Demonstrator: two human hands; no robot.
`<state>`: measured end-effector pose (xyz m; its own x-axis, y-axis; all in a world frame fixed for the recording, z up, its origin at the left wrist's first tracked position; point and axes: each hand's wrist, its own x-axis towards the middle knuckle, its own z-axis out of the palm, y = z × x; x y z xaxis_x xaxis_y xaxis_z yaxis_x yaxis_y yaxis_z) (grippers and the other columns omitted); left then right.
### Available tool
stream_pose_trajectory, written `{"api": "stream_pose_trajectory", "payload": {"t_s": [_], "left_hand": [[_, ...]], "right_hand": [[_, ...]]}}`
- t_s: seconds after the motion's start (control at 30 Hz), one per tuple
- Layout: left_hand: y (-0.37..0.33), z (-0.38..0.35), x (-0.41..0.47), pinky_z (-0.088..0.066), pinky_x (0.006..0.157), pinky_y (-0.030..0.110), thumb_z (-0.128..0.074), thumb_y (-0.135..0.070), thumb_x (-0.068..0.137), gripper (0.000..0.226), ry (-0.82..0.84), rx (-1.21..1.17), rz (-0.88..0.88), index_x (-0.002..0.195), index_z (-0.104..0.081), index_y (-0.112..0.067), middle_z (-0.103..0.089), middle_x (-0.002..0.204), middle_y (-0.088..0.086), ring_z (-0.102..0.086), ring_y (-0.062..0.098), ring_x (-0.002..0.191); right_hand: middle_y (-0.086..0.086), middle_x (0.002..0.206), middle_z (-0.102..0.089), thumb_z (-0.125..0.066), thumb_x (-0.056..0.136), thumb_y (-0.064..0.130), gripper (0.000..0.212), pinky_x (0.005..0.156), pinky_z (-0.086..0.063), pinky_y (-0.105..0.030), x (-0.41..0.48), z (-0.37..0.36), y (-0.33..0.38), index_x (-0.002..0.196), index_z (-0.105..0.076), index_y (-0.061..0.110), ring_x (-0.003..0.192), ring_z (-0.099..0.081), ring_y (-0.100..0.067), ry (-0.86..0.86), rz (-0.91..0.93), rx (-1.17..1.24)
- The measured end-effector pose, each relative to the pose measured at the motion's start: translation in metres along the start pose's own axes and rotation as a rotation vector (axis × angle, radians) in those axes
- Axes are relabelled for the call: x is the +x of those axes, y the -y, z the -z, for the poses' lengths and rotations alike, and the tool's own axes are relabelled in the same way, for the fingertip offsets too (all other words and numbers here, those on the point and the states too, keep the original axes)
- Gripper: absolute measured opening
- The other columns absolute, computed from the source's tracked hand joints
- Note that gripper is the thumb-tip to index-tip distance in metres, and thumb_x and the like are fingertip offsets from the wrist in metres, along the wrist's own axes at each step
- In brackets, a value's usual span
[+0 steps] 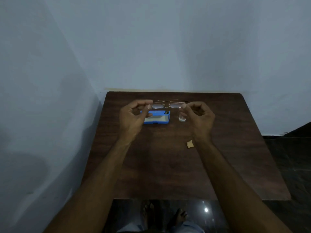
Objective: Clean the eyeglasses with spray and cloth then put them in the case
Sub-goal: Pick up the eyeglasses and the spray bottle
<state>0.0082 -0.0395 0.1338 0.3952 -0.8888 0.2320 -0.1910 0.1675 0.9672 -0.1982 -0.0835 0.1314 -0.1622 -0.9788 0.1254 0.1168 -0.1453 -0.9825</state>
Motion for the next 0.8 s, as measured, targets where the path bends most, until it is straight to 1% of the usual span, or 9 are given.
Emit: {"api": "stream_pose_trajectory", "payload": {"t_s": [0.1, 0.2, 0.3, 0.37, 0.53, 0.63, 0.67, 0.73, 0.8], "left_hand": [[-0.026, 0.006, 0.006, -0.065, 0.079, 0.03, -0.071, -0.004, 0.097, 0.018, 0.044, 0.09, -0.135, 0.114, -0.077, -0.004, -0.079, 0.108, 0.005, -0.079, 0.019, 0.091], [-0.048, 0.011, 0.009, -0.064, 0.082, 0.032, -0.072, -0.005, 0.097, 0.018, 0.045, 0.158, -0.255, 0.114, -0.077, -0.006, -0.078, 0.105, 0.005, -0.078, 0.02, 0.086], [-0.069, 0.013, 0.008, -0.058, 0.084, 0.019, -0.078, -0.007, 0.092, 0.016, 0.014, 0.28, -0.432, 0.109, -0.078, -0.005, -0.077, 0.101, 0.004, -0.073, 0.012, 0.09], [-0.08, 0.013, 0.006, -0.053, 0.082, 0.012, -0.082, -0.008, 0.09, 0.013, -0.002, 0.355, -0.529, 0.102, -0.078, -0.005, -0.076, 0.097, 0.004, -0.07, 0.008, 0.088], [-0.09, 0.018, 0.002, -0.051, 0.074, 0.019, -0.082, -0.016, 0.093, 0.01, -0.029, 0.509, -0.702, 0.095, -0.077, -0.007, -0.073, 0.09, 0.003, -0.063, 0.011, 0.082], [-0.098, 0.015, -0.006, -0.05, 0.074, 0.013, -0.08, -0.013, 0.094, 0.011, -0.135, 0.46, -0.753, 0.095, -0.077, -0.002, -0.073, 0.088, 0.009, -0.062, 0.01, 0.079], [-0.101, 0.014, -0.009, -0.053, 0.073, 0.016, -0.078, -0.014, 0.095, 0.013, -0.181, 0.407, -0.736, 0.096, -0.077, -0.001, -0.073, 0.088, 0.009, -0.064, 0.012, 0.079], [-0.103, 0.01, -0.013, -0.061, 0.066, 0.032, -0.076, -0.016, 0.097, 0.017, -0.254, 0.257, -0.644, 0.098, -0.075, 0.001, -0.072, 0.09, 0.007, -0.069, 0.017, 0.08], [-0.104, 0.008, -0.014, -0.062, 0.06, 0.043, -0.076, -0.016, 0.098, 0.017, -0.286, 0.153, -0.569, 0.099, -0.074, 0.001, -0.071, 0.092, 0.004, -0.072, 0.022, 0.08]], "right_hand": [[-0.015, 0.091, -0.074, -0.079, 0.089, 0.003, 0.012, 0.078, -0.064, -0.035, -0.003, 0.003, 0.03, 0.098, -0.071, 0.001, 0.085, -0.074, -0.026, 0.037, 0.094, 0.046], [-0.015, 0.096, -0.076, -0.077, 0.091, 0.002, 0.014, 0.082, -0.064, -0.039, -0.008, 0.004, 0.053, 0.104, -0.073, -0.001, 0.089, -0.075, -0.026, 0.053, 0.148, 0.07], [-0.015, 0.098, -0.077, -0.077, 0.092, 0.002, 0.014, 0.087, -0.063, -0.047, -0.013, 0.005, 0.068, 0.106, -0.075, -0.001, 0.093, -0.076, -0.03, 0.056, 0.21, 0.056], [-0.017, 0.099, -0.077, -0.077, 0.092, 0.002, 0.013, 0.088, -0.063, -0.049, -0.015, 0.005, 0.076, 0.105, -0.075, -0.001, 0.094, -0.076, -0.032, 0.052, 0.247, 0.045], [-0.015, 0.096, -0.076, -0.075, 0.093, -0.001, 0.013, 0.085, -0.062, -0.032, -0.023, 0.004, 0.088, 0.105, -0.074, -0.006, 0.091, -0.074, -0.018, 0.044, 0.329, 0.001], [-0.013, 0.093, -0.075, -0.075, 0.092, -0.003, 0.011, 0.081, -0.06, -0.027, -0.027, 0.006, 0.091, 0.102, -0.073, -0.008, 0.087, -0.073, -0.014, 0.024, 0.338, 0.01], [-0.015, 0.093, -0.075, -0.075, 0.092, -0.003, 0.011, 0.08, -0.059, -0.026, -0.029, 0.006, 0.091, 0.101, -0.072, -0.009, 0.087, -0.073, -0.014, 0.019, 0.336, 0.01], [-0.018, 0.094, -0.074, -0.074, 0.092, -0.004, 0.011, 0.08, -0.059, -0.027, -0.031, 0.007, 0.091, 0.102, -0.072, -0.01, 0.086, -0.073, -0.016, 0.017, 0.34, -0.003], [-0.02, 0.095, -0.074, -0.074, 0.093, -0.003, 0.011, 0.081, -0.061, -0.033, -0.033, 0.009, 0.09, 0.103, -0.071, -0.009, 0.086, -0.074, -0.022, 0.03, 0.354, -0.04]]}}
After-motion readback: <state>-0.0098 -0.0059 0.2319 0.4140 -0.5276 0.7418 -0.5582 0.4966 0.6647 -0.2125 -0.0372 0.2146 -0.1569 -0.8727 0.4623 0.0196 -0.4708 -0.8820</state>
